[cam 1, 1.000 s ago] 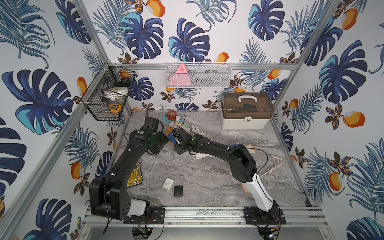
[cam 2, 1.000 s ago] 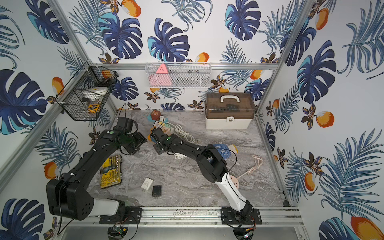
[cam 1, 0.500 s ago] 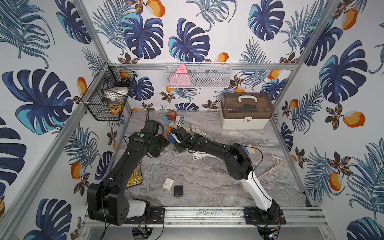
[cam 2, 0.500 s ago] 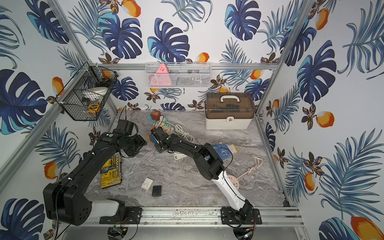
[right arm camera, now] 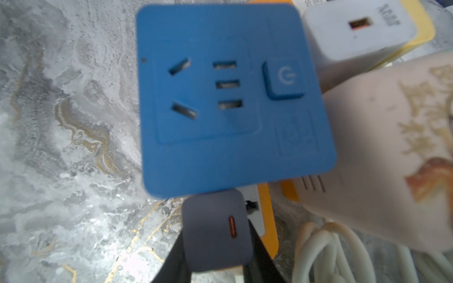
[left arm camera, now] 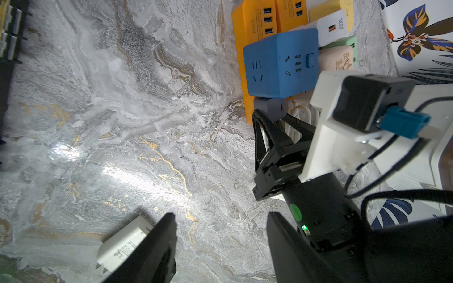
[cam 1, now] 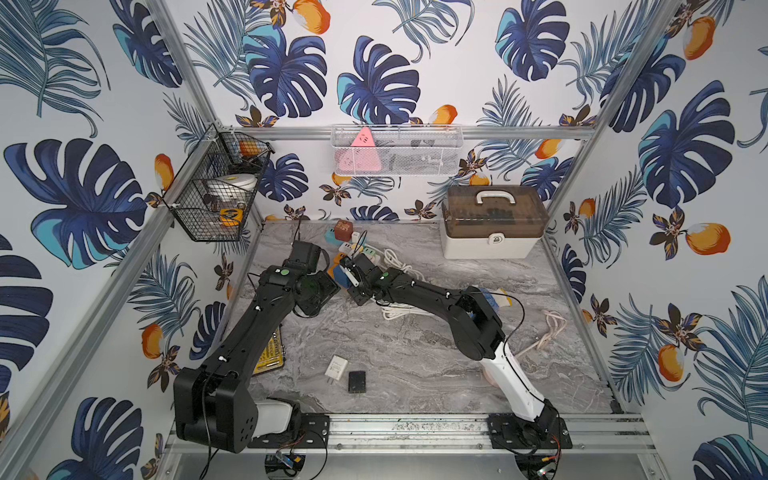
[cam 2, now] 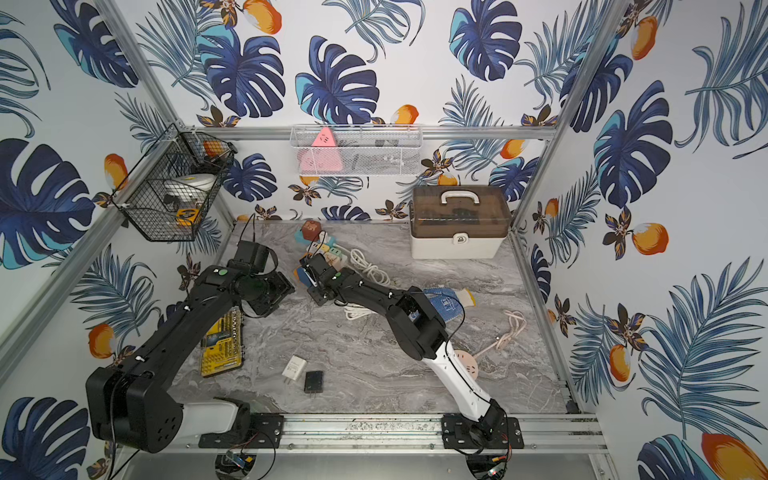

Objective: Pull the plug off the socket
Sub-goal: Move the socket to the center of the board.

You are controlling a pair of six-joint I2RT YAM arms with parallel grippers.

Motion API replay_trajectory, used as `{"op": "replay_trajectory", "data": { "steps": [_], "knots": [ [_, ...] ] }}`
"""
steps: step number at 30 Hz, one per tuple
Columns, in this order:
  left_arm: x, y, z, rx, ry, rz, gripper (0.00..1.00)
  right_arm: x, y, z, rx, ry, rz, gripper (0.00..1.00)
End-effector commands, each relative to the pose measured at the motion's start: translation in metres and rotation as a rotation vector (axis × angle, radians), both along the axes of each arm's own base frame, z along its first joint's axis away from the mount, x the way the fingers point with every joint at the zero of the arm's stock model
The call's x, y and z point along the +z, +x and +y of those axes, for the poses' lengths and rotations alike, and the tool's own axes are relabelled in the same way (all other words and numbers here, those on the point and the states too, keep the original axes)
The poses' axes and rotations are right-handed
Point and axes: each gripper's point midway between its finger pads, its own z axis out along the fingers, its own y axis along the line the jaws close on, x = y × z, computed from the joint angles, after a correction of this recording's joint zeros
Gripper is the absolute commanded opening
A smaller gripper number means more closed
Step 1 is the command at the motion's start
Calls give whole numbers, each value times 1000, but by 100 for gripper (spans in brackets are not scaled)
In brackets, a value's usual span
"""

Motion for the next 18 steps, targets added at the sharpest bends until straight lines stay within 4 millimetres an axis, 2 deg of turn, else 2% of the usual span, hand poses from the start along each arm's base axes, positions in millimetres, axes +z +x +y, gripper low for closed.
{"op": "replay_trajectory", "data": {
  "steps": [1,6,10,18],
  "knots": [
    [-1,-4,4,-4,29,8,66,4,-2,7,5,40,0,21],
    [1,-6,10,0,64,6,66,-6,-18,-2,9,21,34,19],
    [1,-4,12,-3,77,3,67,-6,-43,-8,32,9,49,19],
    [-6,1,9,-8,64,7,67,-5,-90,-38,24,1,114,20]
  ]
}}
